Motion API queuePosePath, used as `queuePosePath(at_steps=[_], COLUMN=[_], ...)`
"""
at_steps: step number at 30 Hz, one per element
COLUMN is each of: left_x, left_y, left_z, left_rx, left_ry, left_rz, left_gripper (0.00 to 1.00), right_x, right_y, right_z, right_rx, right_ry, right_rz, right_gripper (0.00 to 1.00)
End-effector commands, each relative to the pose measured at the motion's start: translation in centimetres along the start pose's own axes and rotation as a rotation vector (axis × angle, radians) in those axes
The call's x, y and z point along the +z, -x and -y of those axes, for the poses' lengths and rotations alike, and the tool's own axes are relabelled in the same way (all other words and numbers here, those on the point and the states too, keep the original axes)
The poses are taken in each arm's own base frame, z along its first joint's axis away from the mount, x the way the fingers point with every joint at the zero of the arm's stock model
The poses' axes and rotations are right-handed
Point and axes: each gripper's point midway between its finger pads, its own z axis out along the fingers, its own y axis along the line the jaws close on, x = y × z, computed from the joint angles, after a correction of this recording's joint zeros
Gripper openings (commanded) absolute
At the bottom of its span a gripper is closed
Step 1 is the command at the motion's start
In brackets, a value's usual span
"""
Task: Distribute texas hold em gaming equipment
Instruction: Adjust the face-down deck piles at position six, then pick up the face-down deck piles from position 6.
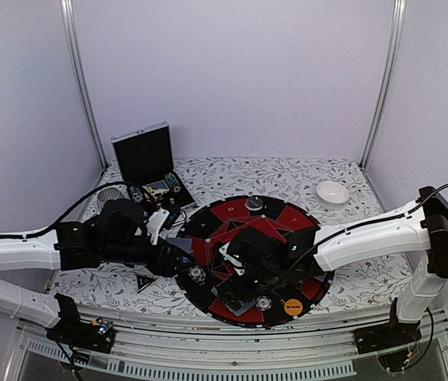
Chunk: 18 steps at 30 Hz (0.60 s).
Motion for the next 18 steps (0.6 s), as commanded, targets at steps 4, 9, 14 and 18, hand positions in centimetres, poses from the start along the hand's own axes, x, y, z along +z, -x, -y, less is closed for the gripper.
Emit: queuePosePath(at_steps=[4,9,14,18], left_x=[-1.7,-1.3,-1.2,-1.2], left_y=[-0.4,-1.1,-1.2,-1.0], left_z=[-3.4,-3.4,-3.4,-3.3], left_rx=[-0.064,-0.062,-0.056,-0.050], left_ry=[0.093,0.078,0.069,0.067], left_rz=[0.012,-0.007,-0.002,0.001], left_gripper=[0.69,0.69,0.69,0.69], right_x=[2.6,3.6,4.5,4.6], right_y=[-2.5,-2.9,-3.6,-4.2], right_z=[1.0,1.1,0.8,1.0], right_rx=[-0.092,-0.100,-0.106,-0.109], right_ry=[-0.146,-0.168,-0.147,-0.156], right_rz=[-0.162,-0.202,-0.237,-0.261], right_gripper=[0.99,0.99,0.99,0.98])
